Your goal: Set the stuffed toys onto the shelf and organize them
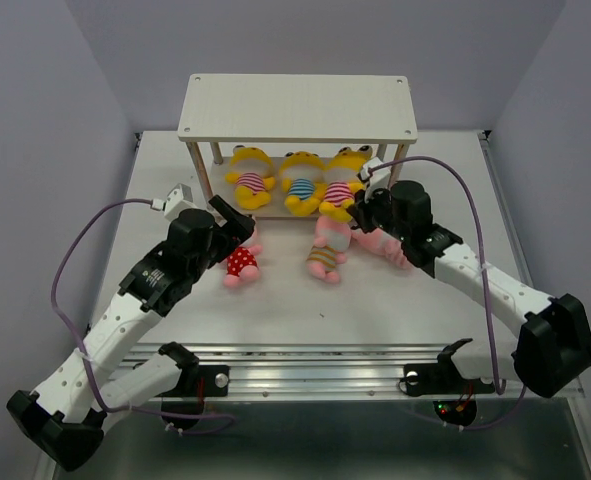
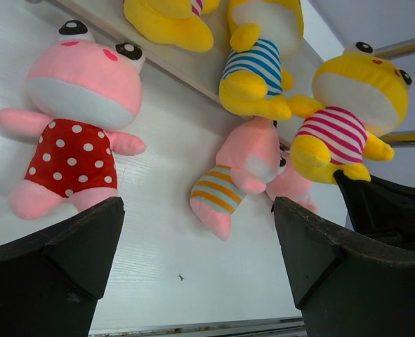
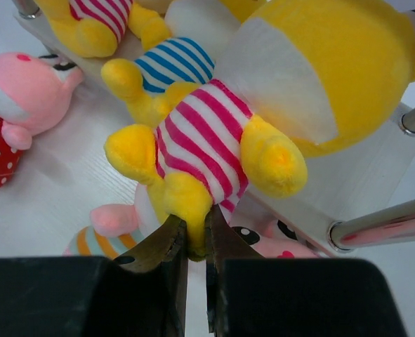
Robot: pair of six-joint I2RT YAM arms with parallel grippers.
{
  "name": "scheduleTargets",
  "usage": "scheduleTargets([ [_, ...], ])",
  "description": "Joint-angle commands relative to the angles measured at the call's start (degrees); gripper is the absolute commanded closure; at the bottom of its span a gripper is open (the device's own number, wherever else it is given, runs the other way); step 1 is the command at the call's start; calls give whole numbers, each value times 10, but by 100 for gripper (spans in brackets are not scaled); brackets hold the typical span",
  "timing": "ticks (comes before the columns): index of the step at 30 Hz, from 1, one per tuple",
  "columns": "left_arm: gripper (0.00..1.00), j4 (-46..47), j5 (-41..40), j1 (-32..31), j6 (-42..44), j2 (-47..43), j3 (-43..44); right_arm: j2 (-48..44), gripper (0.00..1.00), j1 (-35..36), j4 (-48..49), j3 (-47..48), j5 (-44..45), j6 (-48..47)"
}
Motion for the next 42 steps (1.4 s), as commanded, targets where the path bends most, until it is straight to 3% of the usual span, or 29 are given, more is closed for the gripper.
scheduleTargets([
  [1,1,19,-22,-2,15,1,-1,24,99,-18,30,21,-9,-21],
  [17,1,25,-26,-3,13,9,-6,42,99,-54,93,6,-21,-38],
  [28,1,29,-20,-2,14,20,-6,65,99,-60,95,14,47,-30],
  [42,1,33,-18,-2,16,40,0,106,96,-83,95,19,-12,-38],
])
